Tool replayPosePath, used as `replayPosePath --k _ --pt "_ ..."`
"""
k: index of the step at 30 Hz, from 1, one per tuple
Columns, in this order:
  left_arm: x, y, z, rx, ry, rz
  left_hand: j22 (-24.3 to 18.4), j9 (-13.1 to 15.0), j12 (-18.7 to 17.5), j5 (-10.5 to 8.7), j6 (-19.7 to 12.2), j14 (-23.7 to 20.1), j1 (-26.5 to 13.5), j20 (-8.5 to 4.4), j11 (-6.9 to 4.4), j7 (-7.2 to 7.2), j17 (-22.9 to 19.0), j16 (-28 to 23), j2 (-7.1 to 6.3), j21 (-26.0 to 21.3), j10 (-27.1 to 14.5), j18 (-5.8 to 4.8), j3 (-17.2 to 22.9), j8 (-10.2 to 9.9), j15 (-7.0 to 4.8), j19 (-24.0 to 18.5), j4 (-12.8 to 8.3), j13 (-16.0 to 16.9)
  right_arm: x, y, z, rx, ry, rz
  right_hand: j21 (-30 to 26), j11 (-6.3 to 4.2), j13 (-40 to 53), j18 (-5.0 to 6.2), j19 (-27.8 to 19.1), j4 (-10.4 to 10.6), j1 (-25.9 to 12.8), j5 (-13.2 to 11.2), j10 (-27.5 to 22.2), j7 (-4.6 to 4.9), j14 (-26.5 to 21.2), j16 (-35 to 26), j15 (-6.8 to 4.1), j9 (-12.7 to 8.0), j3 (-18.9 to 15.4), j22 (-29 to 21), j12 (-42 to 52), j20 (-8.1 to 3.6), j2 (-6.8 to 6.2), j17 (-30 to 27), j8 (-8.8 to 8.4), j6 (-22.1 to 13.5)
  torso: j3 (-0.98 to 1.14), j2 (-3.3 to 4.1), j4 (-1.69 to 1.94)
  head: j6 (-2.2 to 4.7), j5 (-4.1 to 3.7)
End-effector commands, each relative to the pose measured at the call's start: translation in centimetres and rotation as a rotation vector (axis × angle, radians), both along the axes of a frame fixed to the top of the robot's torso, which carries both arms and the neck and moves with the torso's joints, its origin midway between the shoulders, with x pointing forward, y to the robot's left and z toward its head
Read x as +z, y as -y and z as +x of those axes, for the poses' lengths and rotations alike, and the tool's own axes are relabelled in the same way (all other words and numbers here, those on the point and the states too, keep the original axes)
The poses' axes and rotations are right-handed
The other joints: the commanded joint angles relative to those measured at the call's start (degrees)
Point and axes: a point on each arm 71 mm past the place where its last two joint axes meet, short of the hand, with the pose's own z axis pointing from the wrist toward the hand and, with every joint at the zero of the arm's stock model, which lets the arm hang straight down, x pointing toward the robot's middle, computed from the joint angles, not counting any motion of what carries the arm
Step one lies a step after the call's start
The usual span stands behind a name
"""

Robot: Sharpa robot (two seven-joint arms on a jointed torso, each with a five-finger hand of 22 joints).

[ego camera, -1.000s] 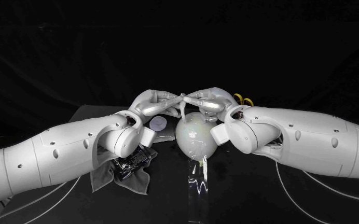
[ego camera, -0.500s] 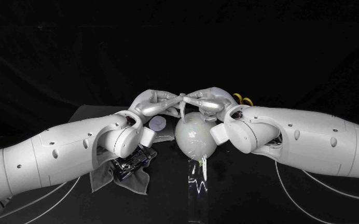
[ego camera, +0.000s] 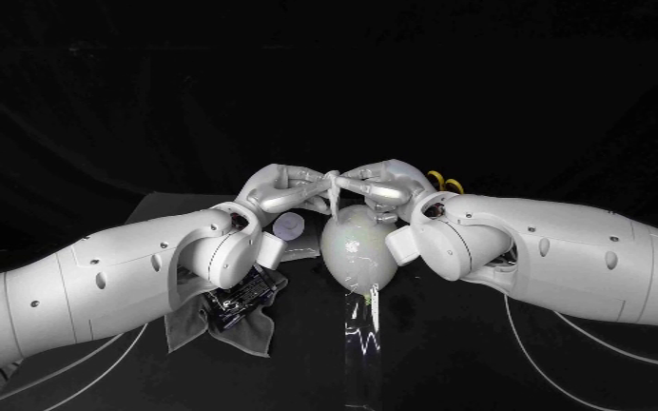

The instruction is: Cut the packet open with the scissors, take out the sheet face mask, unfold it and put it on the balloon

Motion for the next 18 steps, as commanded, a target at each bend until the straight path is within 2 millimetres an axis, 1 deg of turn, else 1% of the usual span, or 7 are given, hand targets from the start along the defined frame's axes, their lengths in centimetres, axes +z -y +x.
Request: replayPosePath --k 1,4,6,18 --pt "0.29 0.37 -0.1 -0.029 0.003 -0.035 1.75 0.34 -0.61 0.14 0.03 -0.11 -1.19 -0.47 -0.14 0.24 -0.57 0.34 0.3 2.18 0.69 -0.13 1.47 0.49 -0.04 -1.79 -0.82 -0.33 0.07 -0.12 0.0 0.017 0.01 -0.002 0.2 -0.38 15.05 -0.72 5.94 -1.01 -0.02 0.2 5.91 -0.15 5.85 0.26 -0.34 3.58 1.29 14.98 0.21 -0.34 0.38 15.09 1.49 0.23 -0.01 0.0 0.01 -0.02 0.01" --pt "0.28 0.3 -0.08 -0.025 -0.001 -0.041 2.34 0.41 -0.68 0.15 0.12 -0.08 -1.53 -0.56 -0.14 0.19 -0.73 0.4 0.47 2.89 0.8 -0.24 1.86 0.66 -0.05 -2.29 -1.03 -0.41 0.06 -0.07 0.03 0.015 0.01 -0.003 0.2 -0.38 15.05 -0.72 5.94 -1.01 -0.02 0.2 5.91 -0.15 5.85 0.26 -0.34 3.58 1.29 14.98 0.21 -0.34 0.38 15.09 1.49 0.23 -0.01 0.0 0.01 -0.02 0.01" --pt "0.27 0.25 -0.06 -0.022 -0.004 -0.045 3.75 0.55 -0.87 0.17 0.15 -0.05 -2.37 -0.75 -0.17 0.15 -1.11 0.57 0.5 4.6 0.97 -0.49 2.61 0.99 -0.07 -3.5 -1.61 -0.6 0.06 -0.04 0.04 0.015 0.011 -0.004 0.2 -0.38 15.05 -0.72 5.94 -1.01 -0.02 0.2 5.91 -0.15 5.85 0.26 -0.34 3.58 1.29 14.98 0.21 -0.34 0.38 15.09 1.49 0.23 -0.01 0.0 0.0 -0.05 0.0" --pt "0.13 -0.61 0.19 0.01 -0.03 -0.066 5.02 0.72 -0.92 0.16 0.21 -0.03 -3.19 -0.84 -0.23 0.09 -1.42 0.8 0.6 6.11 1.25 -0.66 3.19 1.37 -0.09 -4.63 -1.92 -0.72 0.09 0.54 0.1 0.003 0.021 -0.014 0.31 -0.38 15.05 -0.75 6.01 -1.1 -0.1 0.2 5.91 -0.15 5.85 0.26 -0.34 3.69 1.4 15.02 0.21 -0.35 0.36 15.09 1.57 0.17 0.0 0.0 0.0 -0.01 -0.09"
